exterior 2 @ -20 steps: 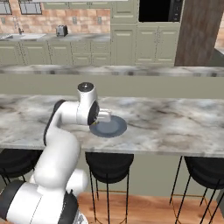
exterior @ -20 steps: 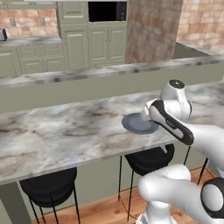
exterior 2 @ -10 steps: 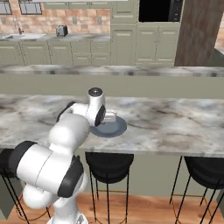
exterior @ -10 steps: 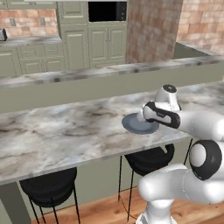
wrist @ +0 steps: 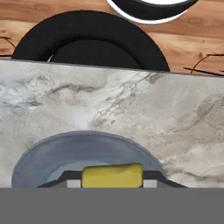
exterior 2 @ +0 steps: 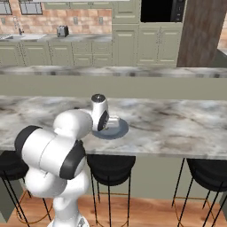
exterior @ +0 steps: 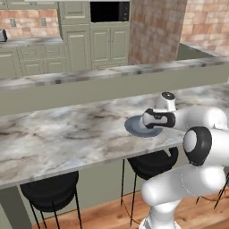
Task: Retrieve the butter from the fridge and place it on a plate on the dining table. Then retrieve the butter knife by the fridge and place it near the plate.
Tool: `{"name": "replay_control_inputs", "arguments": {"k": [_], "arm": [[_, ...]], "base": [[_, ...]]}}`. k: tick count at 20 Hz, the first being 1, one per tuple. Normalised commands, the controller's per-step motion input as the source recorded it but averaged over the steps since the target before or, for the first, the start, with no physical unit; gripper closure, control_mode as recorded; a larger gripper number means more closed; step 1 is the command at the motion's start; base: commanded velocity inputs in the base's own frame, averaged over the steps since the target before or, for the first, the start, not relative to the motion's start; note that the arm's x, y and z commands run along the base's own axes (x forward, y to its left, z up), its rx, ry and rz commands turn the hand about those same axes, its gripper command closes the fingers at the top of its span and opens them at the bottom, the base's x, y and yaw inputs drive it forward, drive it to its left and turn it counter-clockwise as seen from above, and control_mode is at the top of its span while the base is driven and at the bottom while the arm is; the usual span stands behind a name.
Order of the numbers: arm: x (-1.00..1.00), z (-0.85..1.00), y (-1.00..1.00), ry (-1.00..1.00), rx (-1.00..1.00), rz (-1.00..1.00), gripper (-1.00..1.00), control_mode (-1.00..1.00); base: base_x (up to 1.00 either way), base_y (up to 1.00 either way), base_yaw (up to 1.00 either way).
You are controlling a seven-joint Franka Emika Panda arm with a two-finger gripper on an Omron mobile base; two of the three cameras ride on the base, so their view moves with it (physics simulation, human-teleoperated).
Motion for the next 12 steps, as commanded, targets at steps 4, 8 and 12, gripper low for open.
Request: {"name": "replay_control_inputs", "arguments": {"k": [4, 8, 12], "arm": [[0.31, -0.2, 0.0, 0.02, -0.03, 0.0, 1.0, -1.0], [0.39, -0.11, 0.0, 0.0, -0.02, 0.0, 1.0, -1.0], [0.34, -0.22, 0.01, 0.0, -0.03, 0.0, 1.0, -1.0]], "base": [[0.0, 0.0, 0.0], [0.0, 0.0, 0.0], [0.0, 0.0, 0.0]]}}
